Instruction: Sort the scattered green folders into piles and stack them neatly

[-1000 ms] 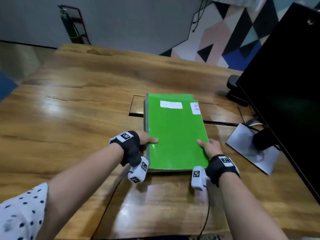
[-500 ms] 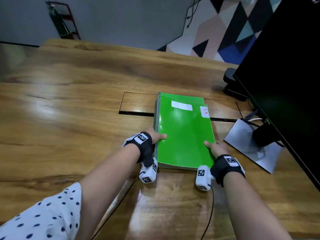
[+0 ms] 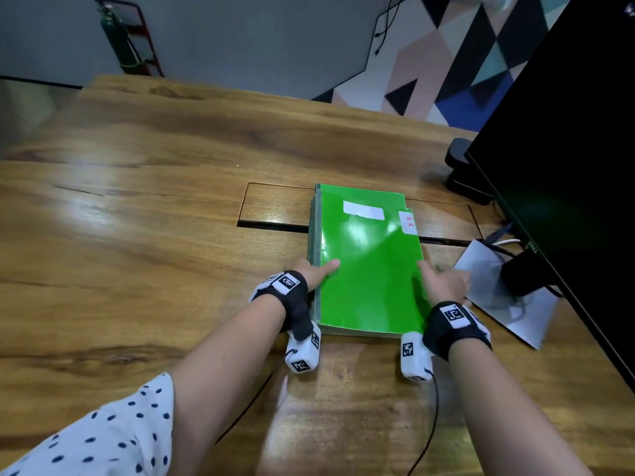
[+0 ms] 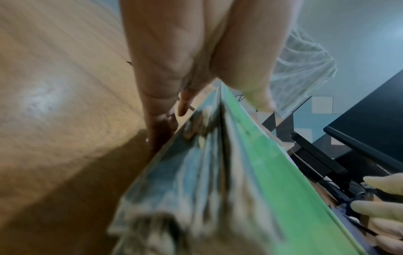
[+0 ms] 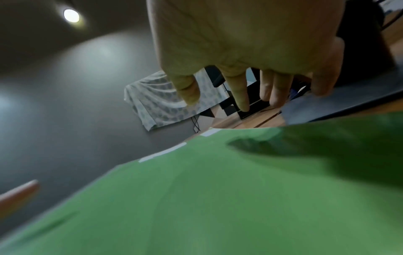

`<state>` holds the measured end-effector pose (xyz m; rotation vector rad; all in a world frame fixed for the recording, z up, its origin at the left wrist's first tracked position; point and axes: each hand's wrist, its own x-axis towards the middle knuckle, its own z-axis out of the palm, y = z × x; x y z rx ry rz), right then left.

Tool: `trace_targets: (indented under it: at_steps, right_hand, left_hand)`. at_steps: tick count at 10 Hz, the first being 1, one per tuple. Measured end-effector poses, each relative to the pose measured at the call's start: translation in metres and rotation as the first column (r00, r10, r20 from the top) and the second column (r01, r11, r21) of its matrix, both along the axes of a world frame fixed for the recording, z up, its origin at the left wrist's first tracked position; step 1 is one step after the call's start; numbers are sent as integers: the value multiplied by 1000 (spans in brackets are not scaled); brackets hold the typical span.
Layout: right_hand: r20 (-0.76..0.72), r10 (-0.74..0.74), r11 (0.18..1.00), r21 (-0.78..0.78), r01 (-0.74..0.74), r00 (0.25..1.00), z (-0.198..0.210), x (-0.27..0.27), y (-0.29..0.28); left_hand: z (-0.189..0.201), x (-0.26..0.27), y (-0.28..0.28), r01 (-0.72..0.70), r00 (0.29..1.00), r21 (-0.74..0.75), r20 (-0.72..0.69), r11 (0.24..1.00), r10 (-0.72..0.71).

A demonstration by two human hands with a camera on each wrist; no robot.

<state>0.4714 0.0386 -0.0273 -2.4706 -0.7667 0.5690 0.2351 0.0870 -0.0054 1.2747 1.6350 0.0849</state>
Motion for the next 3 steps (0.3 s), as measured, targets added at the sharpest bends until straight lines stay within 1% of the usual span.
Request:
trace_targets:
  at_steps: [1,2,3]
  right_hand:
    - [121,137,991,-18,-136,983,15,-25,-4]
    - [308,362,932,-110,-345,880,28,-57,-13]
    - [426,511,849,-117,-515,747,27,-78,-25]
  left_hand:
    - [12,-9,1,-96,993,32,65,995,94]
    - [20,-32,4,-214,970,136,145,967,194]
    - [20,-59,-1,-201,978,283,112,938,176]
